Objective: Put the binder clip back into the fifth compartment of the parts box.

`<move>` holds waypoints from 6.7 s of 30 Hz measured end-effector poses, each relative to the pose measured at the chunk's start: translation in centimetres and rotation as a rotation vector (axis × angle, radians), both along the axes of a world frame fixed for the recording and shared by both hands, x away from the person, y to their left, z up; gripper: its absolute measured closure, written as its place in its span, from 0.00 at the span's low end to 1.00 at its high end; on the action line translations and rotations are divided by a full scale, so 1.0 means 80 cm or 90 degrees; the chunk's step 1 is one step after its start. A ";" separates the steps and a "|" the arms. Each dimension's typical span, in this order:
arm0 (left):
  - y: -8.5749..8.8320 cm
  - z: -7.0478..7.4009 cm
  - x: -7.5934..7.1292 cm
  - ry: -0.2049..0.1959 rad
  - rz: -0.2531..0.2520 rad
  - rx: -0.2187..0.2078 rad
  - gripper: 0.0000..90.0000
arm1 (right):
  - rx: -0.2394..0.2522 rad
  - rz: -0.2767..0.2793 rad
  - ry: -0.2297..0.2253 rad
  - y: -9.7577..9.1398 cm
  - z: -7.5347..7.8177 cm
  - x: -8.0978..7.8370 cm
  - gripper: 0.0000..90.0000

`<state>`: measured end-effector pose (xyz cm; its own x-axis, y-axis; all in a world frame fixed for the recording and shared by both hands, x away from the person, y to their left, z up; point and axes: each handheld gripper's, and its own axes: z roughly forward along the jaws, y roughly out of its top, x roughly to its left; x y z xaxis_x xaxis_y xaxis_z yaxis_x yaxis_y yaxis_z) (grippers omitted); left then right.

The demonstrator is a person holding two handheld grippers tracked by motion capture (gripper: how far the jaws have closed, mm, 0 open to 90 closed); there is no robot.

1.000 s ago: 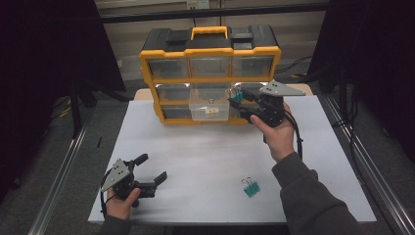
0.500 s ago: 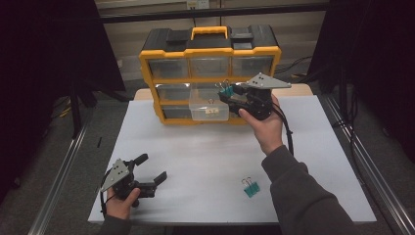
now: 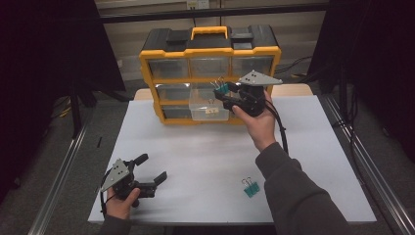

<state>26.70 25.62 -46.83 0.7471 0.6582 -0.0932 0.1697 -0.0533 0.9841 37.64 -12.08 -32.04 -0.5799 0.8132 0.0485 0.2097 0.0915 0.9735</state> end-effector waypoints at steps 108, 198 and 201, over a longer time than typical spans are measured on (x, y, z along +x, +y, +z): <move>-0.003 0.000 -0.002 0.004 0.003 -0.014 0.02 | -0.054 0.104 0.177 -0.085 -0.174 -0.177 0.18; -0.003 0.000 -0.001 0.001 0.003 -0.013 0.02 | 0.017 0.055 0.060 -0.082 -0.091 -0.122 0.56; -0.001 0.001 -0.001 -0.006 0.000 0.007 0.02 | 0.019 0.057 0.051 -0.077 -0.081 -0.116 0.56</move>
